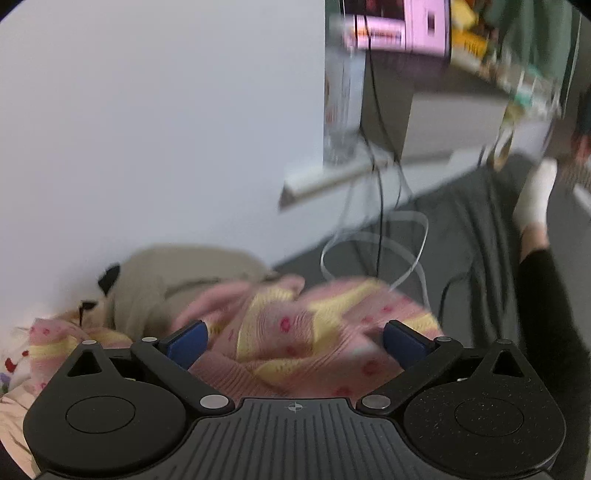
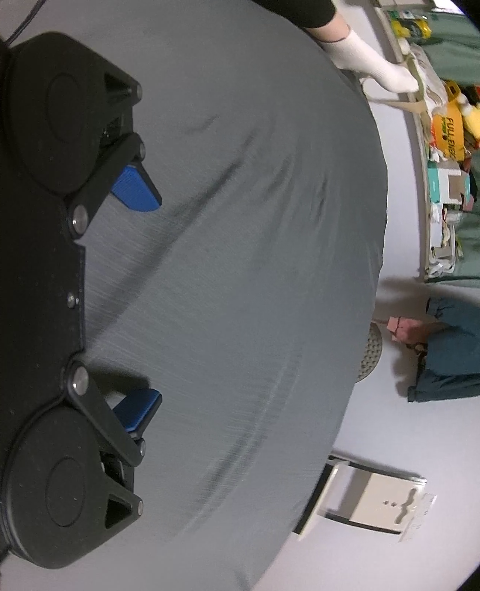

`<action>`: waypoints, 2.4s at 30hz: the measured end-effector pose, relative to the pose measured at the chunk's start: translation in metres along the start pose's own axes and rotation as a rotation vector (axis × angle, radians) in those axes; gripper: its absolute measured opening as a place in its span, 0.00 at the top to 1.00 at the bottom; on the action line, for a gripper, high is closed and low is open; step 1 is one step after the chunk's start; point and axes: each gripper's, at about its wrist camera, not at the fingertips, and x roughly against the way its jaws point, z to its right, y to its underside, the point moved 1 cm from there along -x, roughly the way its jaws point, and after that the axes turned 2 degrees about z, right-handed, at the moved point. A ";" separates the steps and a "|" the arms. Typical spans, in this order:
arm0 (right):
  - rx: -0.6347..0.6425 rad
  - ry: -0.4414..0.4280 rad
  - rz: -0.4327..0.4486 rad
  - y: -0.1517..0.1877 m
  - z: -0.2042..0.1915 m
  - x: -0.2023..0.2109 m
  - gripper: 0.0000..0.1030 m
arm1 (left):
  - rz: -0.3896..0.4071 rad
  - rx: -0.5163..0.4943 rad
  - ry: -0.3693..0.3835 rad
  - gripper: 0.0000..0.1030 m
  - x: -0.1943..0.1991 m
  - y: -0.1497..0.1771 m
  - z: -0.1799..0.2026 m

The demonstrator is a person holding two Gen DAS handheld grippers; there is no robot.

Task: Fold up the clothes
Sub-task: 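Swing the left tool toward the clothes pile beside the bed, then close the left gripper on the beige t-shirt in the pile, then lift the beige t-shirt with the left gripper and carry it over the bed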

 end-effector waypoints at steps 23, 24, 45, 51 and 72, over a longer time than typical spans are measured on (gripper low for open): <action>-0.011 -0.018 0.006 0.002 0.000 -0.001 0.00 | 0.280 -0.096 -0.042 0.00 0.104 -0.005 0.013; -0.011 -0.017 0.007 0.002 0.000 -0.001 0.00 | 0.288 -0.101 -0.087 0.00 0.102 -0.015 0.007; -0.007 -0.018 0.015 0.002 -0.002 -0.001 0.00 | 0.039 -0.183 -0.528 0.89 -0.029 -0.023 -0.052; -0.007 -0.015 0.029 0.003 -0.002 0.000 0.00 | 0.159 -0.123 -0.596 0.98 -0.026 -0.024 -0.056; -0.011 -0.013 0.037 0.001 -0.006 -0.002 0.00 | 1.129 -0.372 -0.150 0.99 0.276 -0.077 0.153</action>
